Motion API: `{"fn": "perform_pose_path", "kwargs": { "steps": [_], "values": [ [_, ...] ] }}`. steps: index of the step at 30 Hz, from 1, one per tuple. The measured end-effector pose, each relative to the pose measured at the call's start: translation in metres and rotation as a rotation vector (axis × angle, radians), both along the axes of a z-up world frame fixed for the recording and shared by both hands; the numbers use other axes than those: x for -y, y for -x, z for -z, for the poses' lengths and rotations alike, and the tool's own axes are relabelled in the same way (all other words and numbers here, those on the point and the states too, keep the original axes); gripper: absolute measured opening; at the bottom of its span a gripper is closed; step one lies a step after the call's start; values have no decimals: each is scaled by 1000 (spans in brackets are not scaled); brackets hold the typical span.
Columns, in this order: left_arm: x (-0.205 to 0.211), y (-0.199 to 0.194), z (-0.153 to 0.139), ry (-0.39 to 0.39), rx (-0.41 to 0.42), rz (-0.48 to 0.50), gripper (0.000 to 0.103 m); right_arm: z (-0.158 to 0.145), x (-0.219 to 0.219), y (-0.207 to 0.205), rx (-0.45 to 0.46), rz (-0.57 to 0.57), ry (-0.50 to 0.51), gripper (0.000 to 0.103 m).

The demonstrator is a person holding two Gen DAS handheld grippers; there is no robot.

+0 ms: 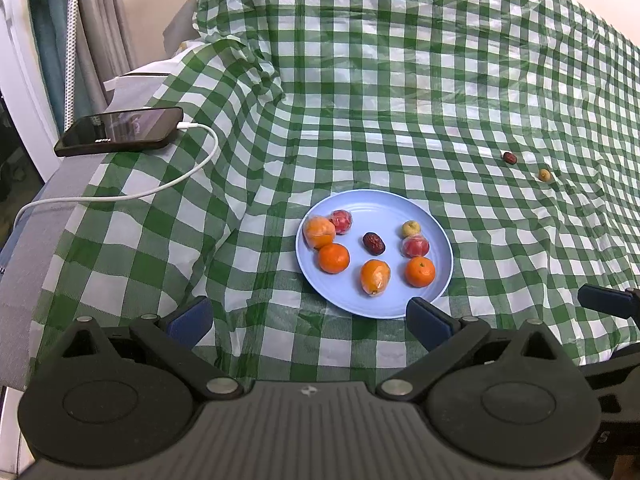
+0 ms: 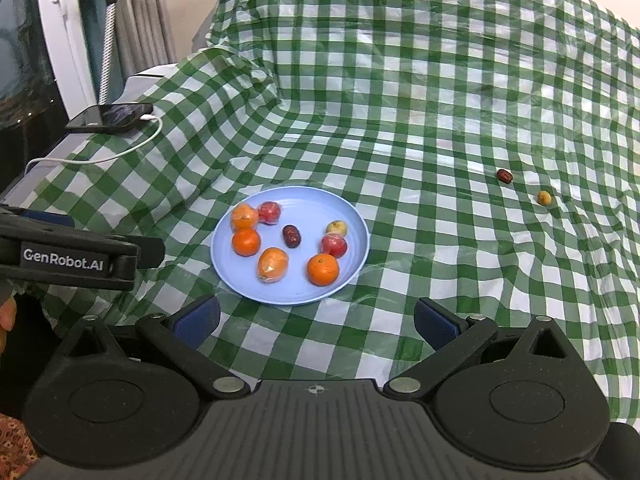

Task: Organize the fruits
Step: 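Move both tools toward the date and small yellow fruit on the cloth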

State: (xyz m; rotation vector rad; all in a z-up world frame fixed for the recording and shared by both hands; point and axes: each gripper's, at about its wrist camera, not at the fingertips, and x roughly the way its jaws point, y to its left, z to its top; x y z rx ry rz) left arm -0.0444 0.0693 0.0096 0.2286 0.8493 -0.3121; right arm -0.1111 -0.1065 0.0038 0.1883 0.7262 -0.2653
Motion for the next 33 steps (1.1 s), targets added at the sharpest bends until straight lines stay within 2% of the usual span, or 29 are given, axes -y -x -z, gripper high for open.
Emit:
{"fn": "perform_pose_path", "kwargs": {
  "steps": [11, 18, 23, 27, 33],
  "values": [
    [18, -12, -3, 1, 1, 13, 103, 5, 20, 1, 6, 59, 12, 102],
    [47, -31, -11, 16, 16, 42, 103, 9, 51, 5, 24, 150, 46, 102],
    [93, -52, -14, 7, 32, 110, 103, 16, 96, 8, 45, 256, 111, 102],
    [141, -77, -10, 15, 21, 175, 103, 27, 148, 3, 68, 358, 145, 102],
    [247, -123, 18, 14, 17, 317, 103, 56, 242, -23, 105, 482, 166, 101]
  ]
}}
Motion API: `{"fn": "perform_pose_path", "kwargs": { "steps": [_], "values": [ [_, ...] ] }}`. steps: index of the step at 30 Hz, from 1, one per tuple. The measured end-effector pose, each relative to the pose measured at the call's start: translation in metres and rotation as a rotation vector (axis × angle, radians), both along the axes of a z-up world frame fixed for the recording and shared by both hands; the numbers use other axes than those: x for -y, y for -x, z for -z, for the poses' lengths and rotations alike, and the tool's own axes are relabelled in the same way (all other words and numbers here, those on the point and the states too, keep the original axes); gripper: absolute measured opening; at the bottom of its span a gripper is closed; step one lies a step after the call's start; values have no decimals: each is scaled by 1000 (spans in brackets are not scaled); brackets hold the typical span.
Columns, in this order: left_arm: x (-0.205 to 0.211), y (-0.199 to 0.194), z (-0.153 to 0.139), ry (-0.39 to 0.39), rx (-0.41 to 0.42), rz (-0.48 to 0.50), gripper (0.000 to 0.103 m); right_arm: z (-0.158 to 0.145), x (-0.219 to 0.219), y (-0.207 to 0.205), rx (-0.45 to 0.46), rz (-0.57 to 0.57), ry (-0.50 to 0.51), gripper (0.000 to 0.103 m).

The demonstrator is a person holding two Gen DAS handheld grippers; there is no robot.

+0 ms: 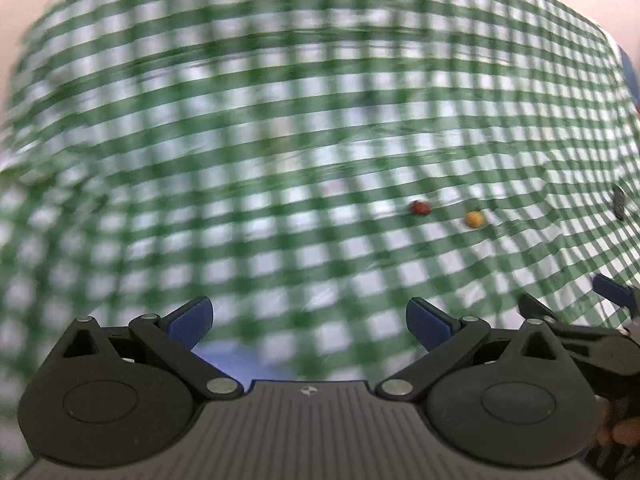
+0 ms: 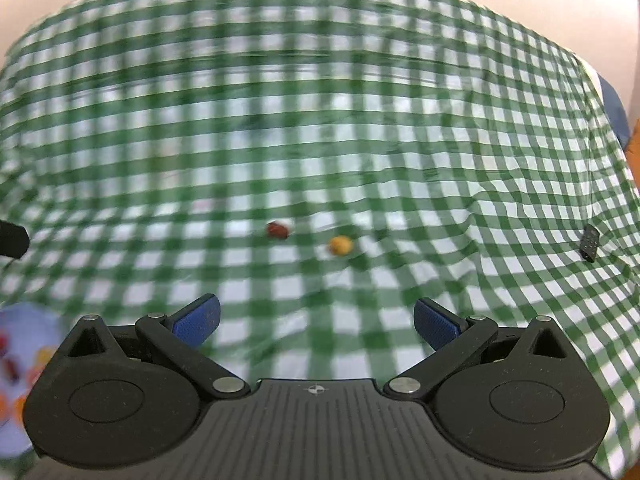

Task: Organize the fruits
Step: 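Move both tools toward the date and small yellow fruit on the cloth, then grasp the red date with the left tool while the right tool grasps the yellow fruit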

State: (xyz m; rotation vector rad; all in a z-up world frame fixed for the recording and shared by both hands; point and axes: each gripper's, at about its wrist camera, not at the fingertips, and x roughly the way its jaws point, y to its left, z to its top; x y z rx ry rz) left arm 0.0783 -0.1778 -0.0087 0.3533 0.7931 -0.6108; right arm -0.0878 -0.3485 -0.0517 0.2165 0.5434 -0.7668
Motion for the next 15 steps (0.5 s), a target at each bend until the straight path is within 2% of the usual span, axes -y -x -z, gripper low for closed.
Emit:
{"fn": "perform_pose_path", "kwargs": {
  "steps": [1, 2, 4, 5, 9, 11, 15],
  "values": [
    [19, -8, 9, -2, -8, 22, 103, 6, 15, -5, 11, 6, -3, 96],
    [38, -16, 18, -2, -20, 46, 103, 14, 31, -13, 22, 9, -4, 85],
    [75, -34, 41, -15, -50, 84, 103, 31, 59, -26, 22, 5, -14, 70],
    [92, -43, 52, -19, -62, 97, 103, 39, 74, -34, 13, 1, -29, 66],
    [152, -74, 91, -33, -92, 130, 103, 72, 124, -63, -9, -10, -71, 64],
    [178, -87, 109, -44, -100, 138, 103, 84, 144, -76, -19, -29, -84, 60],
    [217, -106, 133, -69, -118, 169, 103, 99, 162, -98, -33, -63, -61, 57]
  ]
}}
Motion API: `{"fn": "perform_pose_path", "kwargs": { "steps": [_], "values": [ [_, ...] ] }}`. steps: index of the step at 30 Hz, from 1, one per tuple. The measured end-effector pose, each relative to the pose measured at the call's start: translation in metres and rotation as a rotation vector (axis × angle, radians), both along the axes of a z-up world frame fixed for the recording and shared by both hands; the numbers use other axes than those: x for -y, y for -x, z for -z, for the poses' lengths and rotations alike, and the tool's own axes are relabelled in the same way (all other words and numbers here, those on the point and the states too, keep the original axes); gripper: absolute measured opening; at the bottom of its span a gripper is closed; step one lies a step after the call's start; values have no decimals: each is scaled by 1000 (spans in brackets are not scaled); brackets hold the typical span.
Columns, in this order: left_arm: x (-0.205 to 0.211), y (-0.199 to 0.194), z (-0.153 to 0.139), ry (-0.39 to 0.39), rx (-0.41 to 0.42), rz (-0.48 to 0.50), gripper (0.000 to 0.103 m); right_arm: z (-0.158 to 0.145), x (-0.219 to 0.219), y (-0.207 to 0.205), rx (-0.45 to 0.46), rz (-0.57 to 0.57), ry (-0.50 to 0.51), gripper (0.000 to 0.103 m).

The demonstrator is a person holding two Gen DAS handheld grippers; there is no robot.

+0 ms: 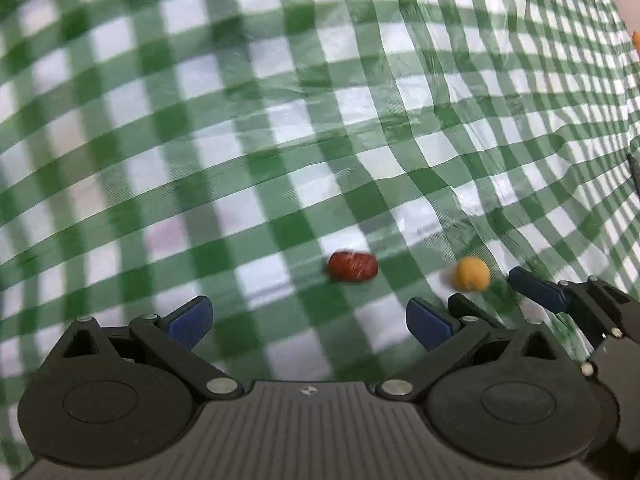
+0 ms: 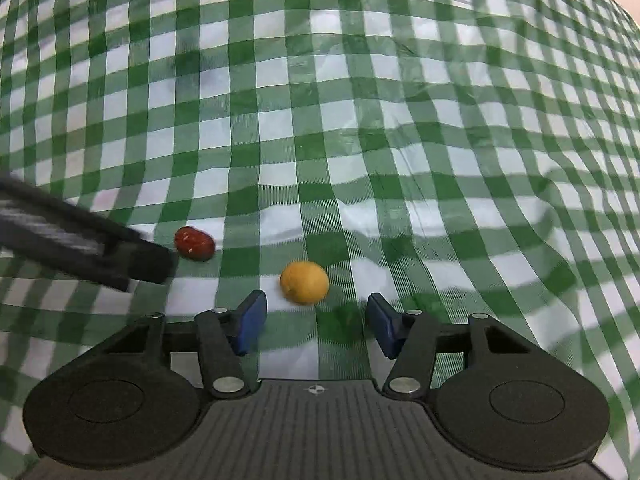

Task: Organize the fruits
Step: 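Grasp the red date with the left tool while the right tool grasps the yellow fruit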

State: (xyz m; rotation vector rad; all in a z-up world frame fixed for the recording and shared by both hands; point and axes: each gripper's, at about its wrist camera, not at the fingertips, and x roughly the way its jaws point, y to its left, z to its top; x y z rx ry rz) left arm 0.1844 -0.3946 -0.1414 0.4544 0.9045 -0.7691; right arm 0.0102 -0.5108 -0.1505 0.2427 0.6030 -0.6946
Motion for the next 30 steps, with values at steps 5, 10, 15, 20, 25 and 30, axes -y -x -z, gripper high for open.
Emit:
{"fn": "perform_pose_path", "kwargs": {
  "steps": [5, 10, 15, 20, 25, 30],
  "values": [
    [27, -18, 19, -33, -2, 29, 66, 9, 7, -9, 0, 2, 62, 30],
    [17, -20, 7, 4, -15, 46, 35, 8, -5, -6, -10, 7, 103, 28],
    [-31, 0, -30, 33, 17, -8, 35, -21, -27, 20, 16, 44, 139, 28],
    [-92, 30, -70, 31, 58, -76, 35, -46, -36, 41, 19, 79, 119, 28],
    [-175, 71, -111, 18, 79, -137, 35, -85, -87, 73, 59, 18, 104, 28],
    [-263, 119, -138, 13, 67, -171, 35, -108, -172, 105, 53, -141, 50, 28]
  ]
}}
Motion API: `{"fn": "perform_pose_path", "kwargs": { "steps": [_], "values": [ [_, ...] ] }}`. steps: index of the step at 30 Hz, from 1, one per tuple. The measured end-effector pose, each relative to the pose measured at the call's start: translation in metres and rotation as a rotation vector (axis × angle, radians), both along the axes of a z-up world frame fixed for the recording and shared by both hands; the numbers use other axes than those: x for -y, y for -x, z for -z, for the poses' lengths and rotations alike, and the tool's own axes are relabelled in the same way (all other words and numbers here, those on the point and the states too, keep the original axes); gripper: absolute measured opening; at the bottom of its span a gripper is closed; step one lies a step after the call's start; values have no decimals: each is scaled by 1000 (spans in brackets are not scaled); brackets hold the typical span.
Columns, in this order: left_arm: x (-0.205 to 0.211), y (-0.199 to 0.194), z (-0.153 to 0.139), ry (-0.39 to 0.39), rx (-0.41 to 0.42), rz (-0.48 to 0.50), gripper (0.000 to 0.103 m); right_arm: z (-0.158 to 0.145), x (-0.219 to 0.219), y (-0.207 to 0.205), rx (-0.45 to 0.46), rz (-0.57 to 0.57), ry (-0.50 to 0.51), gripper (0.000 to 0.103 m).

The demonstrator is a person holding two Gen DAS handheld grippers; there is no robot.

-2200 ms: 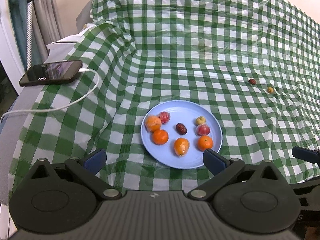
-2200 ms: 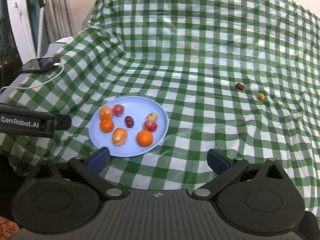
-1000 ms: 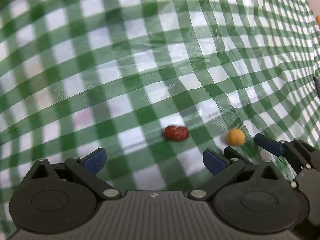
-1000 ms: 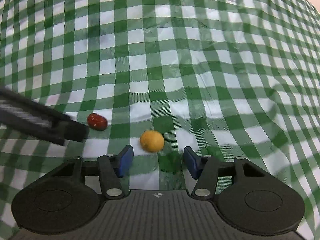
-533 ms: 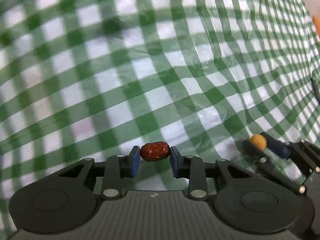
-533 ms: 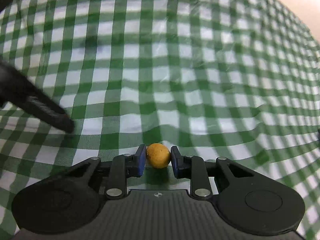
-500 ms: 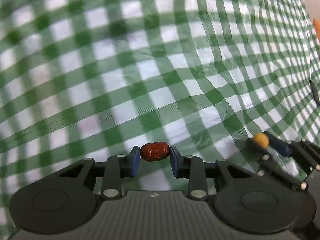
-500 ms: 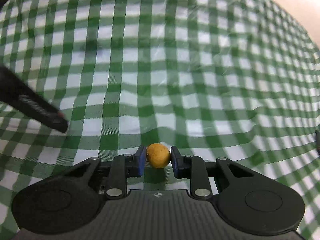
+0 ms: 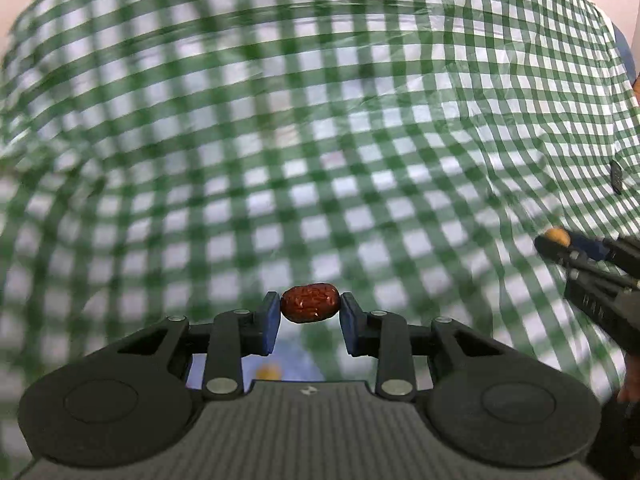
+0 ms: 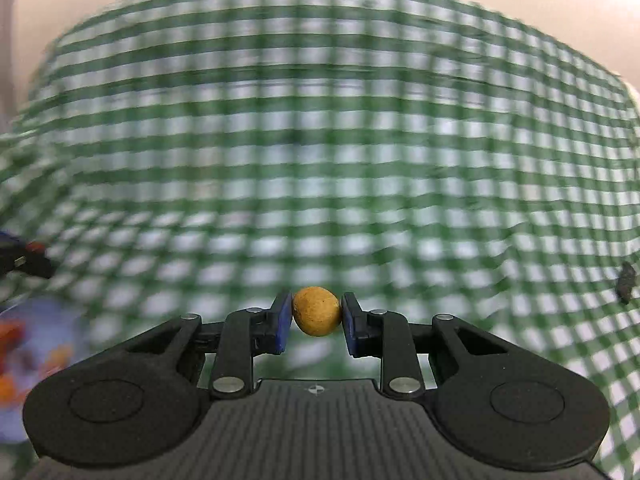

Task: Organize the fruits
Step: 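Grasp the red date with the left tool while the right tool grasps the yellow fruit, then carry the date and yellow fruit over the blue plate with both tools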

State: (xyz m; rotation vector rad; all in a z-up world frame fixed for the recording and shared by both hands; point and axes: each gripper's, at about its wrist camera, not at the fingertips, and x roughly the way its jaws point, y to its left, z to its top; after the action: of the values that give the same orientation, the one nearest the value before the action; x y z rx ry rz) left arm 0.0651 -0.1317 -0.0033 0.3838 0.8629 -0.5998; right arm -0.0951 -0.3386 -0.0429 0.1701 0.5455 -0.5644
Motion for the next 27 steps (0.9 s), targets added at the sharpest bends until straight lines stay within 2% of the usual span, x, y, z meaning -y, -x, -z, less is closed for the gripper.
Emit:
{"fn": "perform_pose_path", "kwargs": {
  "steps": [6, 12, 18, 27],
  "values": [
    [-92, 50, -18, -5, -24, -81, 35, -16, -108, 18, -14, -169, -108, 28],
    [-160, 90, -23, -2, -27, -169, 35, -40, -193, 29, -10, -322, -110, 28],
    [-205, 117, -25, 17, -5, -235, 35, -59, -243, 43, -31, -435, -37, 28],
    [-227, 132, -33, 69, 24, -261, 35, -65, -269, 57, -44, -461, 15, 28]
  ]
}}
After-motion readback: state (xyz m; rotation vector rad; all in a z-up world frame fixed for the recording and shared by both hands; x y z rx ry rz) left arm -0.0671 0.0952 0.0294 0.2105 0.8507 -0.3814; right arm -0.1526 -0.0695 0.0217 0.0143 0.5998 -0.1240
